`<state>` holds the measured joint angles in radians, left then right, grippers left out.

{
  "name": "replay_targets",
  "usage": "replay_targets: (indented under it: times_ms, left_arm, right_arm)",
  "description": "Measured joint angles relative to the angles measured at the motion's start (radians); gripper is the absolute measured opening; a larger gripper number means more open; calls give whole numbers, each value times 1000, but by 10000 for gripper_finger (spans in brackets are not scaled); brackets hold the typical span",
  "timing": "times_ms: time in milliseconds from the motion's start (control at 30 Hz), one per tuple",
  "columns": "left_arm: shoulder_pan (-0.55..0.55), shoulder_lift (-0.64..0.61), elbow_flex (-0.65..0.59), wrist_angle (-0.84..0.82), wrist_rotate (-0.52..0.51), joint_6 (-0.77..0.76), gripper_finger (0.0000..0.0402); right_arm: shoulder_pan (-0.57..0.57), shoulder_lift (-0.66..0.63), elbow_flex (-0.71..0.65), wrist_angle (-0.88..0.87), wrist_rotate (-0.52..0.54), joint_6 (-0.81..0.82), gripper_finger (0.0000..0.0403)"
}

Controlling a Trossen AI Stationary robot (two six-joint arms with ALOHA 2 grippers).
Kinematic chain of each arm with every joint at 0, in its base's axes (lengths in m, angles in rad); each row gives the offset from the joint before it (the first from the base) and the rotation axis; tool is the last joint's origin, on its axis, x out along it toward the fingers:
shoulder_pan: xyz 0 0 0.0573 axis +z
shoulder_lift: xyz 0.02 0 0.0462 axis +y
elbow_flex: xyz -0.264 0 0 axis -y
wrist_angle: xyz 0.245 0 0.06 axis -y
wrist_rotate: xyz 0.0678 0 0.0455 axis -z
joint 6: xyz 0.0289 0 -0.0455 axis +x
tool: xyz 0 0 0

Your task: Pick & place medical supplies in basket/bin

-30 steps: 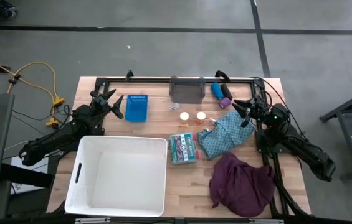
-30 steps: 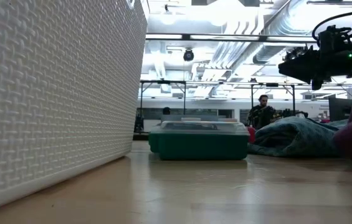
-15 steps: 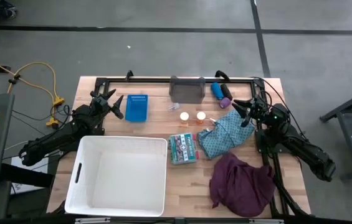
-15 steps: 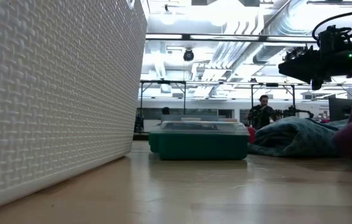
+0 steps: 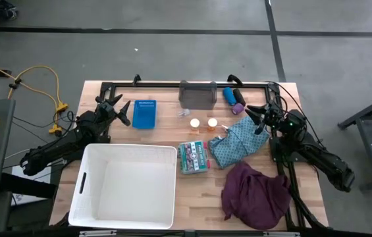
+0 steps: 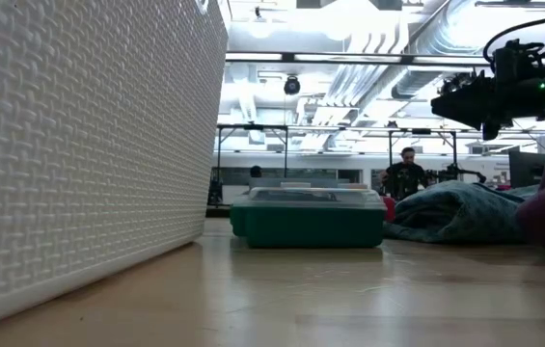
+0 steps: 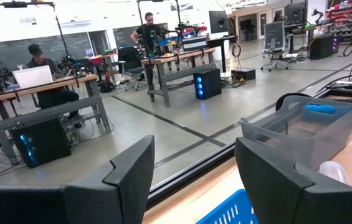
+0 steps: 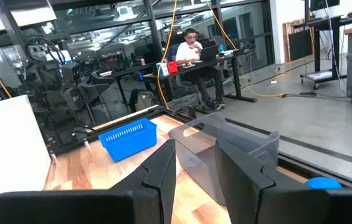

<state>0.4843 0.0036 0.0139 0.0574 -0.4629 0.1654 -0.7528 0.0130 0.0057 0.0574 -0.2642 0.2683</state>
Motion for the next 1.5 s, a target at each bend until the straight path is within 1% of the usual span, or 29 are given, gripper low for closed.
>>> replay_targets:
  times_ms: [100, 167, 467, 600, 767, 967, 1167, 1333, 1500]
  left_arm:
    - [0, 0, 0, 0, 0, 0, 216]
    - [0, 0, 0, 0, 0, 0, 216]
    - [0, 0, 0, 0, -1, 0, 216]
    - [0, 0, 0, 0, -1, 0, 216]
    - [0, 0, 0, 0, -5, 0, 216]
    - [0, 0, 0, 0, -5, 0, 216]
    - [0, 0, 0, 0, -4, 0, 216]
    - [0, 0, 0, 0, -4, 0, 216]
    - [0, 0, 0, 0, -3, 0, 216]
  right_arm:
    - [0, 0, 0, 3, 0, 62, 100]
    - [0, 0, 0, 7, 0, 75, 100]
    - [0, 0, 0, 8, -3, 74, 100]
    - [0, 0, 1, 20, -25, 71, 100]
    - [1, 19, 41, 18, -12, 57, 100]
    - [1, 85, 106, 20, 10, 41, 100]
    - [1, 187, 182, 21, 11, 41, 100]
    - [1, 280, 264, 21, 11, 38, 100]
    - [1, 361, 358, 21, 11, -3, 100]
